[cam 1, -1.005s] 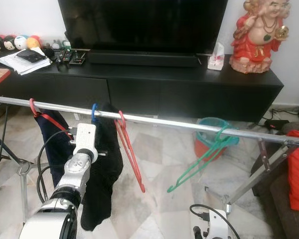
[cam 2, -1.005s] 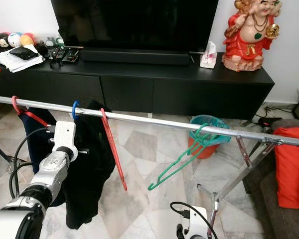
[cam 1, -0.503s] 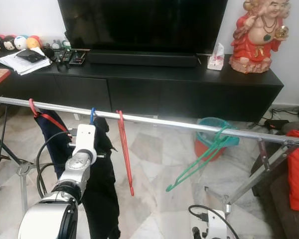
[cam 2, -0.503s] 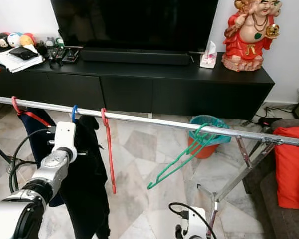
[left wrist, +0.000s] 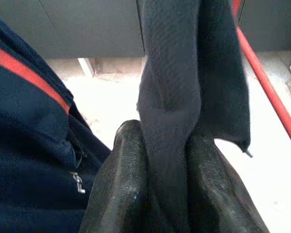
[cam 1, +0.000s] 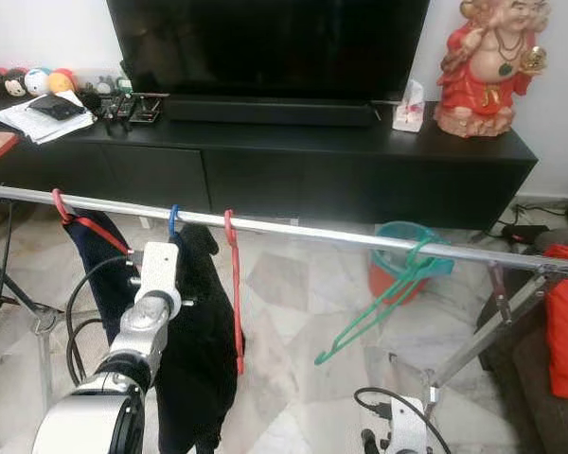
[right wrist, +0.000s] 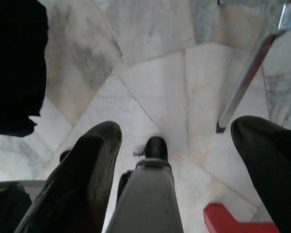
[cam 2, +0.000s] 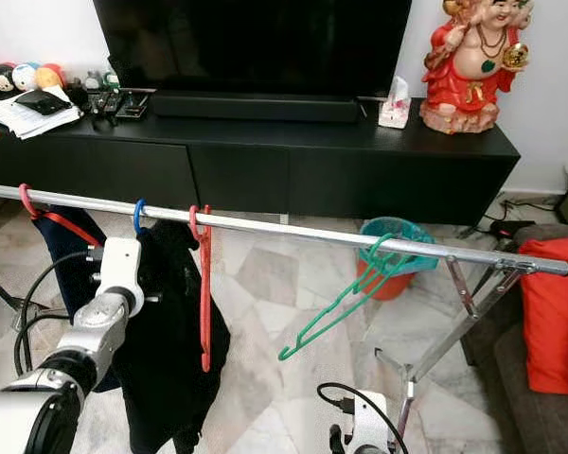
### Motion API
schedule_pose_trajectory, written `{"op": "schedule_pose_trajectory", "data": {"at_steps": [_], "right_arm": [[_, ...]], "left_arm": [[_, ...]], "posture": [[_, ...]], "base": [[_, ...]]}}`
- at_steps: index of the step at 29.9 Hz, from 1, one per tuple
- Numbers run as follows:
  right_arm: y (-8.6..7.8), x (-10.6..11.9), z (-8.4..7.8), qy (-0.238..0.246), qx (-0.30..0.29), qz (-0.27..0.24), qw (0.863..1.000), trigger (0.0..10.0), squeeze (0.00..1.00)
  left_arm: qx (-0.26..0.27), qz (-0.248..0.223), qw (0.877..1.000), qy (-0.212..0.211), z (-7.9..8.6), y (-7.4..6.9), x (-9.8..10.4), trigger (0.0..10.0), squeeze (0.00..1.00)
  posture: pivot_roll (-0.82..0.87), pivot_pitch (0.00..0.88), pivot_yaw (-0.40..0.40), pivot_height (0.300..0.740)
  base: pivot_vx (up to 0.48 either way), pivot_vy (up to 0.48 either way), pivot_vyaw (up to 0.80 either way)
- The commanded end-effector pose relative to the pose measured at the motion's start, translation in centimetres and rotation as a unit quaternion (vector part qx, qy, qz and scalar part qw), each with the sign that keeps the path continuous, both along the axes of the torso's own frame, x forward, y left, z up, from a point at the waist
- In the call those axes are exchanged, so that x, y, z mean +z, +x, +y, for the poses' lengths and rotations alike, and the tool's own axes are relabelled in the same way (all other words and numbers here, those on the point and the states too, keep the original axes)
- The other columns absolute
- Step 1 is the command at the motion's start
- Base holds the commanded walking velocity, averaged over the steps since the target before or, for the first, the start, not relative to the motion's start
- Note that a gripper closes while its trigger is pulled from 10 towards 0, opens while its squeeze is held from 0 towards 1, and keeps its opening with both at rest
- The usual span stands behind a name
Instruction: Hang hanger
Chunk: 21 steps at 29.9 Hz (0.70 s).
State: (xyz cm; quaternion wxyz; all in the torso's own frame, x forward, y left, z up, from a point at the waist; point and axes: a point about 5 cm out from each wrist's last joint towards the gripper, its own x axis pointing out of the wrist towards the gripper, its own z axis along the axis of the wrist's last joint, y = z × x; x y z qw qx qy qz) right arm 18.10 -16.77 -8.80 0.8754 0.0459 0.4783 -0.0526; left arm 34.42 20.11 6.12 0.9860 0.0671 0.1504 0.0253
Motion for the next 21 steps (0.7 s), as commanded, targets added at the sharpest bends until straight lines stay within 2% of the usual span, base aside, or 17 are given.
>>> {"op": "schedule_pose_trajectory", "data": {"at_steps": [1, 7, 11, 15, 17, 21], "right_arm": [[-0.1, -0.1, 0.1, 0.002, -0.004, 0.005, 1.000, 10.0, 0.00], [-0.2, -0.1, 0.1, 0.002, -0.004, 0.005, 1.000, 10.0, 0.00], [-0.5, -0.2, 0.0, 0.003, -0.014, 0.004, 1.000, 10.0, 0.00], [-0.7, -0.3, -0.1, 0.002, -0.014, 0.006, 1.000, 10.0, 0.00], [-0.7, -0.3, 0.1, 0.003, -0.013, 0.006, 1.000, 10.0, 0.00], [-0.8, -0.4, 0.0, 0.003, -0.014, 0.007, 1.000, 10.0, 0.00]], "left_arm": [[0.004, -0.002, 1.000, -0.001, 0.4, -0.1, 0.0, 10.0, 1.00], [0.000, -0.014, 1.000, -0.002, 0.5, 0.1, 0.5, 10.0, 1.00], [-0.012, -0.040, 0.999, -0.008, 0.5, 0.4, 1.4, 10.0, 1.00], [-0.035, -0.058, 0.998, 0.011, 0.4, 0.3, 2.1, 10.0, 1.00], [-0.040, -0.076, 0.996, 0.006, 0.7, 0.0, 2.7, 10.0, 1.00], [-0.052, -0.083, 0.995, 0.008, 1.0, -0.9, 3.0, 10.0, 1.00]], "posture": [[-0.01, 0.000, 0.009, 0.740], [-0.01, 0.000, 0.009, 0.740], [0.00, 0.000, 0.006, 0.740], [0.00, 0.000, 0.006, 0.740], [0.00, 0.000, 0.006, 0.740], [0.01, 0.000, 0.004, 0.740]], "base": [[0.000, 0.000, 0.00], [0.000, 0.000, 0.00], [0.000, 0.000, 0.00], [0.000, 0.000, 0.00], [0.000, 0.000, 0.00], [0.000, 0.000, 0.00]]}}
